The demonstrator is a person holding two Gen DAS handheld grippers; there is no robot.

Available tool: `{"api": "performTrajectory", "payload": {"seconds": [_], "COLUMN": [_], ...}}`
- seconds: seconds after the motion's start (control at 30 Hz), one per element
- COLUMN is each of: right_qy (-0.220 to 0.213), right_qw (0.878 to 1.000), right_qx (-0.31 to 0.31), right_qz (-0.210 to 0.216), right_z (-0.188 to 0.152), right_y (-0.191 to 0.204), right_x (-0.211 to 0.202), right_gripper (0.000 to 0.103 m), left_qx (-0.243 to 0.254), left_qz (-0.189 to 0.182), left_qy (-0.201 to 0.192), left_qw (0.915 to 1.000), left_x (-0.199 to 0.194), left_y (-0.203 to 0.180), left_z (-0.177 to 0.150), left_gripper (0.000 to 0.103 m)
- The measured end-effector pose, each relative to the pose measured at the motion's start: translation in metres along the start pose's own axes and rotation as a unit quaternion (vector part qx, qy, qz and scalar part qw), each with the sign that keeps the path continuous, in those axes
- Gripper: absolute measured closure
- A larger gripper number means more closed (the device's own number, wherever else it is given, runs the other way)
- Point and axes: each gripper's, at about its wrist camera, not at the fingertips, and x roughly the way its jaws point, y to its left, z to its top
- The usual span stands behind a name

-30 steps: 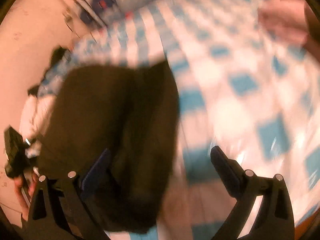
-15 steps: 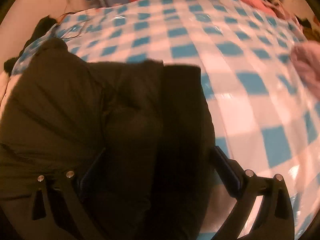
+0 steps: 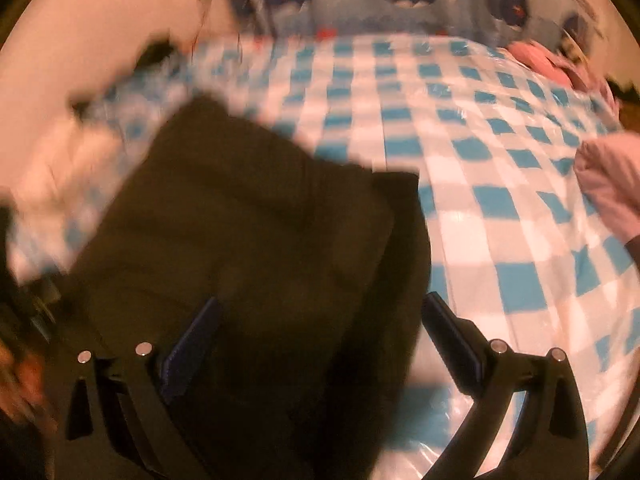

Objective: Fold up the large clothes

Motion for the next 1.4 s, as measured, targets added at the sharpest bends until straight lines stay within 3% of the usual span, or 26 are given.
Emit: {"api": "performTrajectory", "payload": {"seconds": [0.1, 0.23, 0.37, 0.47, 0.53, 0.6, 0.7, 0.8, 0.93, 1.03, 1.17, 1.27, 1.3, 1.37, 1.4], "right_qy": [0.031, 0.039, 0.028, -0.034, -0.033, 0.021, 0.038, 0.008, -0.06, -0.091, -0.095, -0.056, -0.014, 0.039, 0.042], "right_qw": [0.999, 0.999, 0.999, 0.998, 0.999, 1.0, 0.999, 0.994, 0.991, 0.987, 0.991, 0.995, 0.997, 0.994, 0.993], "right_qx": [0.017, 0.028, 0.03, 0.043, 0.028, -0.011, 0.036, 0.094, 0.104, 0.119, 0.088, 0.081, 0.079, 0.098, 0.11], "right_qz": [0.002, -0.004, -0.014, 0.018, 0.008, -0.018, 0.014, 0.058, 0.067, 0.06, 0.034, 0.004, -0.004, 0.026, 0.031], "right_z": [-0.012, -0.015, -0.012, -0.02, -0.026, -0.036, -0.041, -0.048, -0.046, -0.022, 0.029, 0.044, 0.044, 0.037, 0.035], "right_y": [-0.012, -0.013, -0.011, -0.009, -0.003, 0.006, -0.01, -0.026, -0.034, -0.039, -0.032, -0.031, -0.033, -0.041, -0.045], "right_x": [0.029, 0.035, 0.013, -0.027, -0.031, -0.008, 0.006, -0.006, -0.038, -0.052, -0.033, 0.006, 0.032, 0.068, 0.07], "right_gripper": [0.007, 0.007, 0.007, 0.007, 0.007, 0.007, 0.007, 0.007, 0.007, 0.007, 0.007, 0.007, 0.007, 0.007, 0.007], "left_qx": [-0.008, -0.001, 0.053, 0.11, 0.12, 0.116, 0.115, 0.075, 0.001, -0.022, -0.017, 0.0, 0.01, 0.035, 0.045], "left_qz": [0.007, -0.044, -0.036, 0.026, 0.033, 0.023, 0.015, -0.011, -0.068, -0.086, -0.081, -0.062, -0.05, -0.033, -0.024], "left_qy": [-0.048, -0.088, -0.045, -0.027, -0.027, -0.025, -0.032, -0.046, -0.08, -0.099, -0.082, -0.051, -0.045, -0.039, -0.041], "left_qw": [0.9988, 0.9951, 0.997, 0.9932, 0.9919, 0.9927, 0.9928, 0.996, 0.9945, 0.9911, 0.9933, 0.9968, 0.9977, 0.9981, 0.9978], "left_x": [-0.018, -0.036, -0.019, -0.006, -0.005, -0.005, -0.009, -0.018, -0.036, -0.044, -0.034, -0.019, -0.015, -0.01, -0.009], "left_y": [0.001, -0.002, -0.024, -0.041, -0.044, -0.043, -0.041, -0.026, -0.002, 0.005, 0.006, 0.003, 0.0, -0.006, -0.009], "left_z": [0.002, 0.002, -0.003, -0.01, -0.013, -0.012, -0.012, -0.01, -0.007, -0.008, -0.009, -0.012, -0.013, -0.016, -0.017], "left_gripper": [0.008, 0.008, 0.008, 0.008, 0.008, 0.008, 0.008, 0.008, 0.008, 0.008, 0.008, 0.008, 0.008, 0.008, 0.008]}}
